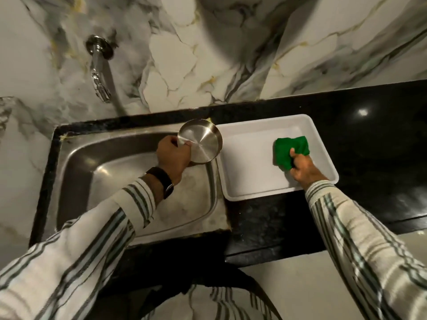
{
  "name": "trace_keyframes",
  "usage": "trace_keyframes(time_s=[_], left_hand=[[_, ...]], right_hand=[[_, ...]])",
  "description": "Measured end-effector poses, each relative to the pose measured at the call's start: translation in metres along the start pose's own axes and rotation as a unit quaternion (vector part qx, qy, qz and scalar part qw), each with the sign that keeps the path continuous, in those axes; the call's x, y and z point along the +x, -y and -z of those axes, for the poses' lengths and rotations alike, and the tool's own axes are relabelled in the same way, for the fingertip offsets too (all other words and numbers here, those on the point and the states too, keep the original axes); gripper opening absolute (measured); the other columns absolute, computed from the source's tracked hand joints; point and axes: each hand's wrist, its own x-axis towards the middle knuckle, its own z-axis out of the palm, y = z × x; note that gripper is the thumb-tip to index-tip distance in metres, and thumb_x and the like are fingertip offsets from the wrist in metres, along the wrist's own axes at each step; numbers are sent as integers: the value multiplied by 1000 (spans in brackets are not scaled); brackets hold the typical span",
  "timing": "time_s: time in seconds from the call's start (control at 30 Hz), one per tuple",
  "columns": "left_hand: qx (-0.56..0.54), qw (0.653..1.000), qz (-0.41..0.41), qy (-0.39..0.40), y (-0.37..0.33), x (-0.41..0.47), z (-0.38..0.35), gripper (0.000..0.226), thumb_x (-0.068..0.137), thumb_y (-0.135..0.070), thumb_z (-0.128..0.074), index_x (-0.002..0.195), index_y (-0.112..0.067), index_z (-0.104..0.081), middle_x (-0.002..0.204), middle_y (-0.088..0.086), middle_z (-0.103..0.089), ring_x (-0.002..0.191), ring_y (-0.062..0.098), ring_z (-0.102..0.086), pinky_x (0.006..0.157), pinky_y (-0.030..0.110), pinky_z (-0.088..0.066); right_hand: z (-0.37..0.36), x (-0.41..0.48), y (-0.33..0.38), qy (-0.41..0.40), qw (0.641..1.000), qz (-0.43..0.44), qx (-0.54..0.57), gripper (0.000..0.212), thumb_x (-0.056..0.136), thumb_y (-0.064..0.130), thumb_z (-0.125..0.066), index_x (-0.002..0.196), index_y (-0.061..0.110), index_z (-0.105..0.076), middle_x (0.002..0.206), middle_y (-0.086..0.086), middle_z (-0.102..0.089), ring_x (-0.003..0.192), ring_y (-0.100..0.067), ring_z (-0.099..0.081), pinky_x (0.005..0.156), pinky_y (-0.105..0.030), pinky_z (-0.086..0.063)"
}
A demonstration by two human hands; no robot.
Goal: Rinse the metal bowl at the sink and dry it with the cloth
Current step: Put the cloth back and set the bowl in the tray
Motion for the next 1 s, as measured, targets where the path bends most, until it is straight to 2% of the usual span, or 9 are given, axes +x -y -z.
trace_keyframes(time_s=[0.1, 0.17, 0.3, 0.43, 0.5, 0.63, 0.77, 0.87, 1.0], left_hand=[[-2, 1000, 7, 15, 11, 1, -21, 10, 103, -9, -73, 110, -10, -67, 108, 3, -68, 99, 22, -72, 54, 31, -68], [3, 1000, 15, 7, 16, 1, -32, 10, 103, -9, -73, 107, -14, -65, 103, -1, -66, 92, 17, -69, 51, 29, -66], [6, 999, 43, 8, 20, 5, -50, 14, 103, -10, -74, 114, -12, -65, 103, 0, -66, 91, 17, -70, 52, 31, -68], [15, 997, 72, 13, 20, 8, -70, 21, 101, -10, -76, 120, -3, -69, 119, 15, -73, 108, 34, -75, 80, 56, -72], [18, 996, 82, 22, 24, 8, -80, 21, 100, -8, -77, 119, -2, -71, 120, 18, -76, 112, 38, -76, 87, 60, -70], [26, 993, 103, 58, 31, 4, -106, 13, 99, -6, -74, 112, -2, -73, 113, 18, -78, 108, 38, -78, 89, 60, -70], [38, 988, 127, 77, 37, 6, -128, 20, 101, -13, -71, 120, -7, -72, 119, 16, -78, 111, 38, -77, 95, 57, -68], [73, 987, 110, 92, 39, 8, -138, 21, 101, -15, -69, 118, -4, -75, 120, 19, -79, 112, 39, -77, 98, 57, -67], [162, 977, 48, 130, 33, -2, -144, 33, 105, -24, -65, 135, -10, -71, 133, 14, -75, 126, 35, -69, 111, 52, -59]], right_hand=[[-1, 17, 5, -15, 998, -13, -53, 47, 110, 6, -55, 156, 1, -46, 152, -24, -56, 139, -43, -57, 113, -60, -47], [7, 26, 15, -50, 975, 9, -216, 49, 102, 11, -68, 146, -5, -55, 142, -23, -65, 128, -40, -66, 106, -51, -56], [30, 34, 38, -72, 793, 75, -600, 52, 88, 32, -83, 123, -5, -71, 119, -22, -76, 111, -36, -75, 94, -38, -61], [24, 25, 45, -112, 663, 186, -716, 41, 91, 28, -79, 115, -3, -70, 114, -27, -75, 108, -44, -73, 92, -45, -61], [5, 9, 41, -84, 677, 263, -682, 31, 95, 32, -73, 105, 3, -75, 102, -22, -78, 98, -41, -75, 86, -42, -61], [-43, -35, 11, 126, 840, 252, -464, 38, 98, 53, -68, 92, 16, -77, 67, -6, -77, 52, -18, -76, 55, -37, -67], [-57, -39, -6, 154, 763, 354, -518, 24, 99, 40, -71, 107, 18, -79, 69, 2, -76, 57, -15, -74, 61, -32, -65], [-53, -25, -6, 160, 742, 349, -550, 11, 99, 18, -70, 101, 11, -78, 71, -7, -76, 63, -26, -74, 67, -47, -66], [-53, -14, -6, 147, 702, 348, -604, 13, 99, 12, -67, 103, 4, -76, 79, -15, -76, 73, -36, -74, 73, -46, -64]])
